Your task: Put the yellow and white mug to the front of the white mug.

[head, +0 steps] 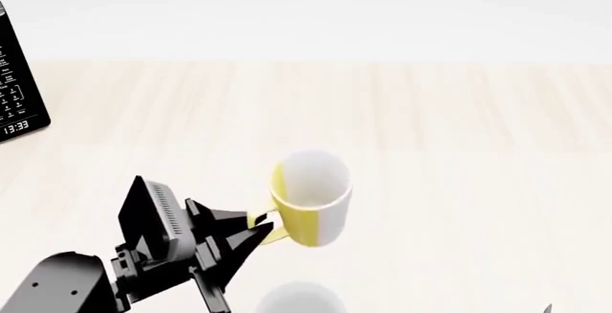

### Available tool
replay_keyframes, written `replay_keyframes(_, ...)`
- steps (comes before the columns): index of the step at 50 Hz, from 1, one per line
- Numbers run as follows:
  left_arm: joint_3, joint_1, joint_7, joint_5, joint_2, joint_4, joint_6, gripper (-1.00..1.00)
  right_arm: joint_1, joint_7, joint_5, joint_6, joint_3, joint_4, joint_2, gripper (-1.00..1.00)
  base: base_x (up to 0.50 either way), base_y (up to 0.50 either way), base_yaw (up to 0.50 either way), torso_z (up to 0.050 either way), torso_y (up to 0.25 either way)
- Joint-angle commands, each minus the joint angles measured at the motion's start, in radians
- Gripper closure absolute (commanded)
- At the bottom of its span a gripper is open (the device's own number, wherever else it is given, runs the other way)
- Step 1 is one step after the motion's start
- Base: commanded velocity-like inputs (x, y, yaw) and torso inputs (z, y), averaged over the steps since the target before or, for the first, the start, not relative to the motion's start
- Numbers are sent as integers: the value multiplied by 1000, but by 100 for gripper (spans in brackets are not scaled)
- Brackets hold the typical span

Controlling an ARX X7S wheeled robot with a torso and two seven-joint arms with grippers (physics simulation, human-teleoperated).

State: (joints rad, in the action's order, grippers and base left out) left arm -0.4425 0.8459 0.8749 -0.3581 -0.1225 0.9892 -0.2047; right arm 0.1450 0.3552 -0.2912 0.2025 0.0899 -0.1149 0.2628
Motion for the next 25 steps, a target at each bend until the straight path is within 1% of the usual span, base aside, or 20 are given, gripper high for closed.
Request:
replay_keyframes(1,-7,8,-1,11,11,40,-41,100,1,4,-1,1,-4,-1,3,-100,0,0,0,0,0)
replay_keyframes(13,-17,73,23,45,55,296,-201,100,0,7,-1,2,-8,0,6,-100,0,0,0,0,1)
replay_keyframes(25,17,55,8,95,60,318,-226,100,1,11,-1,2,-12,-2,9,-100,0,0,0,0,0)
